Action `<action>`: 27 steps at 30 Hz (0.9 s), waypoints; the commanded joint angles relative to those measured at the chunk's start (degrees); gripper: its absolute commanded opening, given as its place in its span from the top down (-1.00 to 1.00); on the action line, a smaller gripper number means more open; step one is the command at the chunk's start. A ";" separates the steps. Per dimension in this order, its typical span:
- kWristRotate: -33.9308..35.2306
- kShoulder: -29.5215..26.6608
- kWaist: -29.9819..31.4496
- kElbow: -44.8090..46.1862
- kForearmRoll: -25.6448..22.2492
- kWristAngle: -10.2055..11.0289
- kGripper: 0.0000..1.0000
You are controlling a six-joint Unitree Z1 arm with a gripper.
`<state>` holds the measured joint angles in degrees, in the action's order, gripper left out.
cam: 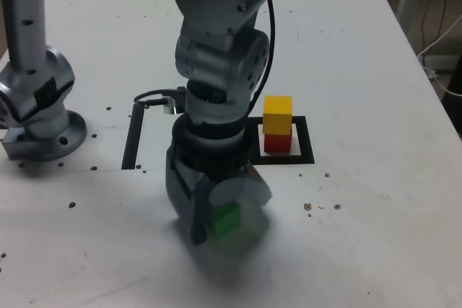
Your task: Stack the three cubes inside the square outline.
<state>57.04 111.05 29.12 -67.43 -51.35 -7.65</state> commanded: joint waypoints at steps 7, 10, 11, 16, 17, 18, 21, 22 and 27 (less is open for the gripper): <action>-0.66 -0.01 -0.12 -0.63 -0.88 -1.25 -0.25; -0.87 0.07 -0.12 -0.64 -0.73 -1.16 -0.20; -0.97 0.10 -0.12 -0.63 -0.63 -1.13 -0.20; -1.31 0.11 -0.12 -0.62 -0.11 -0.92 -0.02; -1.32 0.10 -0.12 -0.62 0.00 -0.85 0.03; -1.32 0.08 -0.12 -0.61 0.09 -0.79 0.10; -1.32 -0.09 -0.12 -0.59 0.34 -0.58 0.28; -1.32 -0.17 -0.12 -0.59 0.38 -0.54 0.32; -1.58 -0.95 -0.12 -0.53 0.30 0.00 0.41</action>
<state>55.69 110.78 29.11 -67.92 -51.02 -7.82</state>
